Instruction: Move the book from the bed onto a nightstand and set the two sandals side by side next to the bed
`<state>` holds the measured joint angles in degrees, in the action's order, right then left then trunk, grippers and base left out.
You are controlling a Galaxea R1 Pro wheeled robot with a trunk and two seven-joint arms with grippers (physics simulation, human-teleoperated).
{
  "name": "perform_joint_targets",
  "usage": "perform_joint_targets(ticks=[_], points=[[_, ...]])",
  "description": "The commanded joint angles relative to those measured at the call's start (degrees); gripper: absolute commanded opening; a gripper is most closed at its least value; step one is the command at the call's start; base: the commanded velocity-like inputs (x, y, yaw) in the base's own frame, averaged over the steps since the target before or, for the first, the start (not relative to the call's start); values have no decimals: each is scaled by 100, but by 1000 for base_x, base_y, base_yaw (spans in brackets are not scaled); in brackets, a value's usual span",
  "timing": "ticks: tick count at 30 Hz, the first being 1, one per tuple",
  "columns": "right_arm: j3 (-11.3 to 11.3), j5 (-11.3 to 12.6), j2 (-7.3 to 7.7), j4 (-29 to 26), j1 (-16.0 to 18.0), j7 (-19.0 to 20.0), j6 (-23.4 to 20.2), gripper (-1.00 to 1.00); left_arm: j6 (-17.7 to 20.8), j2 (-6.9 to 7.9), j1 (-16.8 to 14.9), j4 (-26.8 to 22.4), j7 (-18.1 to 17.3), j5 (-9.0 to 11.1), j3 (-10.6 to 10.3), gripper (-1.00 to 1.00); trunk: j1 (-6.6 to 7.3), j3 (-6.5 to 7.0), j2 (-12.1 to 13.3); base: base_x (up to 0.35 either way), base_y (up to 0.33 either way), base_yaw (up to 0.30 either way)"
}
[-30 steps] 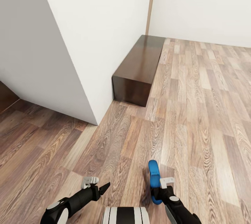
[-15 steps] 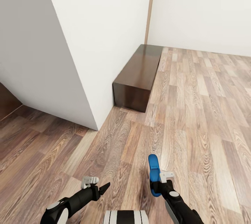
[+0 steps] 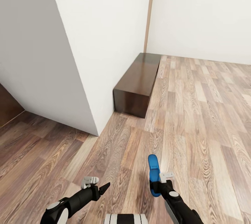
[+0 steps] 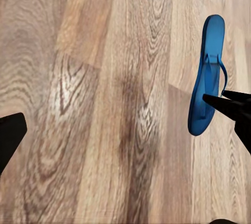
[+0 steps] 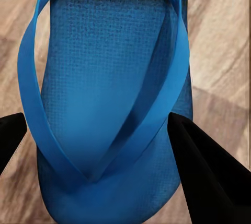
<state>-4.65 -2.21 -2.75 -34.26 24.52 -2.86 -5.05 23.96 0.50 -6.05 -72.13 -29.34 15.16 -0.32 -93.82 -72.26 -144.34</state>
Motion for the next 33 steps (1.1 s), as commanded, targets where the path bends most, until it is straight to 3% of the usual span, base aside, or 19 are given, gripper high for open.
perform_joint_targets(ticks=[1,7,11,13,17,27,33], points=[[-20,-22,2,-11,0,-35,-40,-100,48,3,-2,-3,5,58,-3,100,3,19,0,0,0,0],[105,-23,26,-59,0,-41,-44,-100,48,8,-2,-3,2,58,-3,100,19,152,8,0,0,0],[640,-25,251,-261,0,-31,-90,-100,48,9,-2,-3,1,58,1,100,29,240,13,0,0,0],[1088,-25,371,-421,0,-10,-117,-100,52,11,-2,-3,-1,58,4,100,34,284,16,0,0,0],[1381,-25,473,-586,0,1,-147,-100,55,11,-2,-14,-1,58,5,100,45,373,21,0,0,0],[1479,-25,519,-786,0,5,-163,-100,56,11,-2,-21,-1,58,6,100,70,595,35,0,0,0],[1450,-45,462,-1296,-20,-29,-137,-100,56,11,-2,-18,-1,58,6,100,86,728,43,0,0,0]])
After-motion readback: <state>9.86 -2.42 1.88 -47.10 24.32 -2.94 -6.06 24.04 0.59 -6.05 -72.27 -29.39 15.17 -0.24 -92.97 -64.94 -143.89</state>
